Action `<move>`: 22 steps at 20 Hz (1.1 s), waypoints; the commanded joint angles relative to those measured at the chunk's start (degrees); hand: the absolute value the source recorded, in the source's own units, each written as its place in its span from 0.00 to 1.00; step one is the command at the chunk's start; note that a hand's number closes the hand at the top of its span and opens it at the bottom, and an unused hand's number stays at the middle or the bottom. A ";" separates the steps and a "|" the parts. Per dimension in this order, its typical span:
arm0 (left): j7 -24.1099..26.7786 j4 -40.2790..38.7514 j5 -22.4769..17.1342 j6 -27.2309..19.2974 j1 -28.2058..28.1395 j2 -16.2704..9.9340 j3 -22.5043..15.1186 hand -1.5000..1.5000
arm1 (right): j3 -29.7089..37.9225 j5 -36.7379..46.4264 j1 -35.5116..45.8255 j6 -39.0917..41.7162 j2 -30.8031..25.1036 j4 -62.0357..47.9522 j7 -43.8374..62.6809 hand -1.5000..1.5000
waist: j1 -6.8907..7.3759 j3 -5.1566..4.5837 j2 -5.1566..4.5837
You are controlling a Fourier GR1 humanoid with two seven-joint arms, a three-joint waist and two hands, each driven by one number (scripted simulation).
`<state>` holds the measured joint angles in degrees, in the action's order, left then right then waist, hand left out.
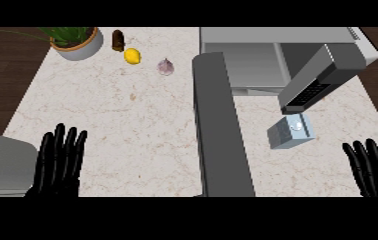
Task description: Pick up the milk, place it into the microwave and close the microwave
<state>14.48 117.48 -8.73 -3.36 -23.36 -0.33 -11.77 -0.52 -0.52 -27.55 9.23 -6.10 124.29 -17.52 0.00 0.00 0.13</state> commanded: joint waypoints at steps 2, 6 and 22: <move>6.51 -1.97 0.89 0.30 -5.02 0.31 -3.85 0.00 | 1.43 0.15 0.92 1.03 1.33 -8.35 -5.64 0.00 | 0.14 0.01 -0.04; 4.40 0.70 -1.17 1.68 -5.36 -0.92 -0.97 0.00 | 2.78 -0.37 2.86 1.64 2.11 -16.41 -9.58 0.00 | 0.15 0.03 -0.07; 13.95 0.21 0.81 3.57 -14.25 -1.51 -4.46 0.00 | 10.45 6.21 19.77 -9.13 4.49 -48.78 -22.42 0.00 | 0.62 0.04 -0.13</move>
<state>25.92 117.57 -9.83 0.69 -35.58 -2.49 -14.25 8.24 4.09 -11.73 2.59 -1.96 85.17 -35.65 0.44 0.01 0.03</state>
